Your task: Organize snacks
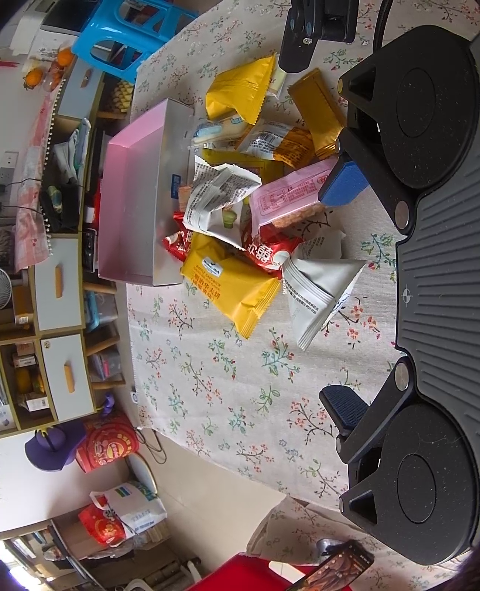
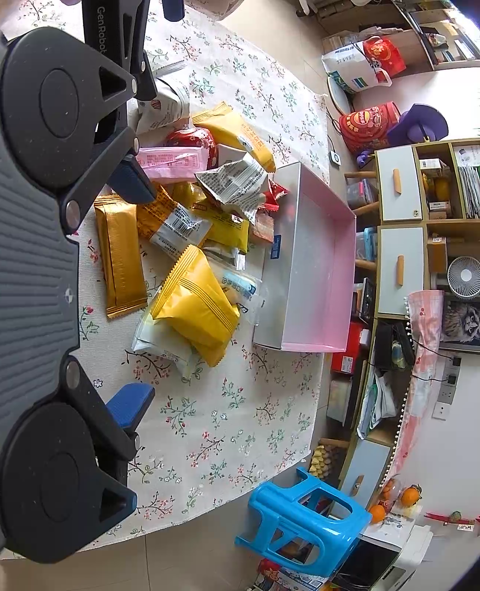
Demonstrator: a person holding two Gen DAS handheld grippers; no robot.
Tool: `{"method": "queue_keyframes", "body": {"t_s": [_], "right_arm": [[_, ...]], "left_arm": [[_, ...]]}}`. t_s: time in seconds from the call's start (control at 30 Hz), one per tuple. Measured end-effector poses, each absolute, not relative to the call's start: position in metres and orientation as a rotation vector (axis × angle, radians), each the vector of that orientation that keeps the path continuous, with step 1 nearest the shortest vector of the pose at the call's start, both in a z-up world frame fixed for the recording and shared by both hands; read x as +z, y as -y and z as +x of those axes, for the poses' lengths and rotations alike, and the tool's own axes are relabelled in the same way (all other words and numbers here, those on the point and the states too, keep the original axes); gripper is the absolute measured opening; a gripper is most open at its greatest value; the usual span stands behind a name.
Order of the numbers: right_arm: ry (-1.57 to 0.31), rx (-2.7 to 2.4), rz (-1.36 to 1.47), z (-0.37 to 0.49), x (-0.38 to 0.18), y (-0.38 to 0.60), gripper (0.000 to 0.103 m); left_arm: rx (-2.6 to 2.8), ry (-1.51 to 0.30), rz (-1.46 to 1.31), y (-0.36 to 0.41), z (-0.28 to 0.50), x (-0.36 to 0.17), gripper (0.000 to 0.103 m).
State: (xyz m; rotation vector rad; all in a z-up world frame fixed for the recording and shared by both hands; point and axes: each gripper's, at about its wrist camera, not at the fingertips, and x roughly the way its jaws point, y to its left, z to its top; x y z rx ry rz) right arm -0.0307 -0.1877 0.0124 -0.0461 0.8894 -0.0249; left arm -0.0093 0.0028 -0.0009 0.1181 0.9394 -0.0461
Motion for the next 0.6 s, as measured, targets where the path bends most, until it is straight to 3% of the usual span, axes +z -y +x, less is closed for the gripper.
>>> {"method": "queue_keyframes", "body": {"t_s": [0.6], "right_arm": [[-0.893,-0.026,-0.043,-0.0304,0.0109,0.1880,0.095]], "left_arm": [[-0.046,-0.939,0.120,-0.0023,-0.0098,-0.0010,0.103]]}}
